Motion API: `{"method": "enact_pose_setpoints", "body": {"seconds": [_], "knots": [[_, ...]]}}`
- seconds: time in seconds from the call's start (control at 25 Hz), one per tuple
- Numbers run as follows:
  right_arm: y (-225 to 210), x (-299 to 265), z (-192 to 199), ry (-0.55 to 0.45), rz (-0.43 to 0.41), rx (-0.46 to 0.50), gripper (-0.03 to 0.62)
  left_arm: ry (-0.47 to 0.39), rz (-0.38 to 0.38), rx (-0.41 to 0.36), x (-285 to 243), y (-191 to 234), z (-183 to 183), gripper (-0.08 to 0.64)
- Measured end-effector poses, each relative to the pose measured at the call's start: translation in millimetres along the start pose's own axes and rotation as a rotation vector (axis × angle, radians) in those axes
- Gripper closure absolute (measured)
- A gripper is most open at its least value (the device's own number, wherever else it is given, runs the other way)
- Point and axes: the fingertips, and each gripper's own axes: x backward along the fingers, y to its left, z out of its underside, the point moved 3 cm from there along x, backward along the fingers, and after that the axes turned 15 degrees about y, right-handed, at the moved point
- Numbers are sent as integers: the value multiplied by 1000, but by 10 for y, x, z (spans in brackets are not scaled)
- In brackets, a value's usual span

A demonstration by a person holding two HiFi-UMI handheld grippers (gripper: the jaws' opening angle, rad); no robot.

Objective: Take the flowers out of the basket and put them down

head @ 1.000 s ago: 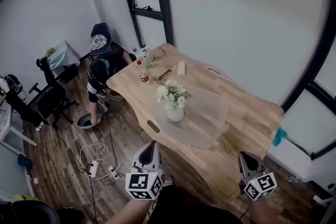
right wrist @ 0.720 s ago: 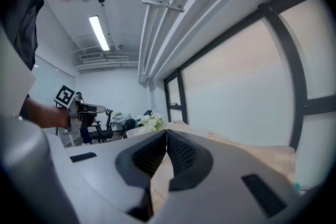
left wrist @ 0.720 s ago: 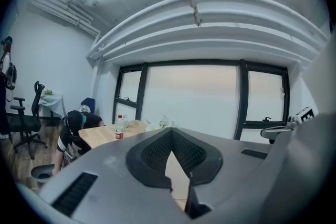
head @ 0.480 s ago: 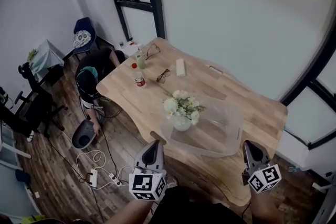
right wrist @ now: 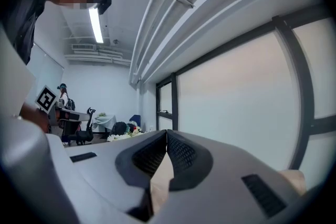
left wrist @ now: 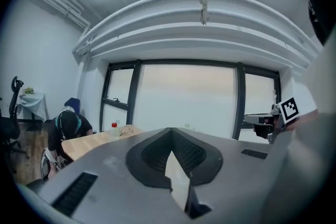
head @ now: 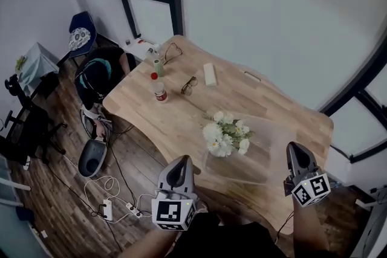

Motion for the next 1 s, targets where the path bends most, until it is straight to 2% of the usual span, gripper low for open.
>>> {"method": "enact_pose_setpoints", "body": {"seconds": [0.24, 0.52, 0.72, 0.92, 1.0], "knots": [[44, -155, -267, -21, 33, 9, 571, -13, 37, -8, -284, 224, -168, 556], [138, -421, -439, -59, -54, 76, 571, -13, 58, -13, -607, 173, -230, 555], [119, -608, -332, -49, -102, 64, 571, -9, 29, 0, -664, 159, -289, 555], [123, -829, -76, -32, -206, 96, 571, -2, -31, -39, -663, 228, -259, 555], [112, -913, 26, -15, -222, 91, 571, 9, -45, -33, -692, 247, -206, 555]]}}
